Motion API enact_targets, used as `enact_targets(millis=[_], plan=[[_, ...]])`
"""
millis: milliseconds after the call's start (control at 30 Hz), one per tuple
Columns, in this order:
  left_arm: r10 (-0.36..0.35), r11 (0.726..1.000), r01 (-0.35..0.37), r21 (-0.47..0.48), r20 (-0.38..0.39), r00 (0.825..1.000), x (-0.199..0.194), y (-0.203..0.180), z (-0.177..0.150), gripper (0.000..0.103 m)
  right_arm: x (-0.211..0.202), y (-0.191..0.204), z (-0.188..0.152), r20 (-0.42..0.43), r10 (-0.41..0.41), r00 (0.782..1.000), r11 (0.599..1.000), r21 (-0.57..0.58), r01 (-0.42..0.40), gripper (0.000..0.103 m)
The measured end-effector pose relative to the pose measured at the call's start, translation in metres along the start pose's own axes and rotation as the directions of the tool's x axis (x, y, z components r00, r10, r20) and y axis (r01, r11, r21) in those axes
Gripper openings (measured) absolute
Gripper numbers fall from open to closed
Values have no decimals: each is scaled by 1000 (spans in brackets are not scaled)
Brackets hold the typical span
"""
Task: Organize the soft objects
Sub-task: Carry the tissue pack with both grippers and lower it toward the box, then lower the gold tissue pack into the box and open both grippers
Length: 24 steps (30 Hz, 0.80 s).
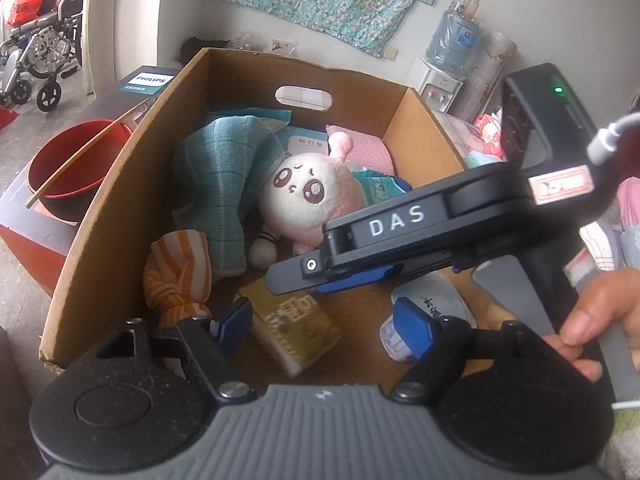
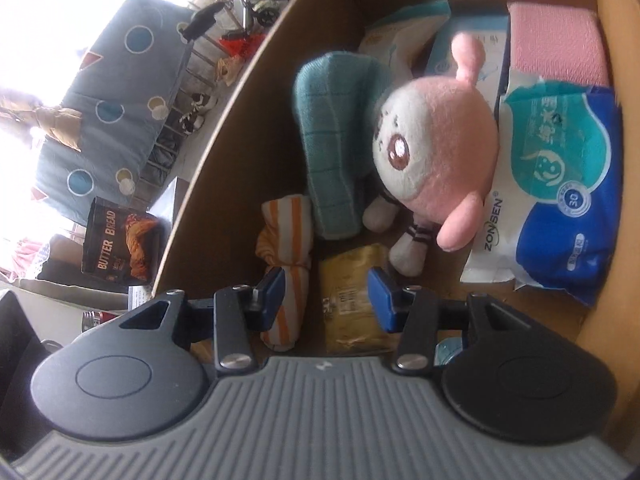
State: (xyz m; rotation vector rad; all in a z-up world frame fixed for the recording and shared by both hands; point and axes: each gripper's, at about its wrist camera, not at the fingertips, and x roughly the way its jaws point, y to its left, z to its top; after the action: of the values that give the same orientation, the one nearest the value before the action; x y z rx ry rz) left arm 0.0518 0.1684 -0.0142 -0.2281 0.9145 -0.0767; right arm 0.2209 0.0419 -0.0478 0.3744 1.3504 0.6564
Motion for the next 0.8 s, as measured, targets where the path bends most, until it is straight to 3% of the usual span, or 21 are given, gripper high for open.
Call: enact_targets(millis=[133,400,567,667,800], plan=[[2,1000,-2,0,5,1000,-3,4,-1,79,3,1,2,-10,10,1000,1000,2,-10,46],[-17,1000,16,18,21,1000,-12,4,-2,79,13,-3,13,-47,-73,996,997,12,73,52],[-30,999,29,17,12,999,-15,5,-6,79,31,-4,16,-125,-44,991,998,34,48,58],[-28,1000,28,13,11,1000,-16,6,-7,79,41,-5,17,-158,22,987,997,83,-9,58],[-21,1000,21,10,17,1000,-19,5,-8,79,39,-2,16,-138,49,989,995,89,-37,60]])
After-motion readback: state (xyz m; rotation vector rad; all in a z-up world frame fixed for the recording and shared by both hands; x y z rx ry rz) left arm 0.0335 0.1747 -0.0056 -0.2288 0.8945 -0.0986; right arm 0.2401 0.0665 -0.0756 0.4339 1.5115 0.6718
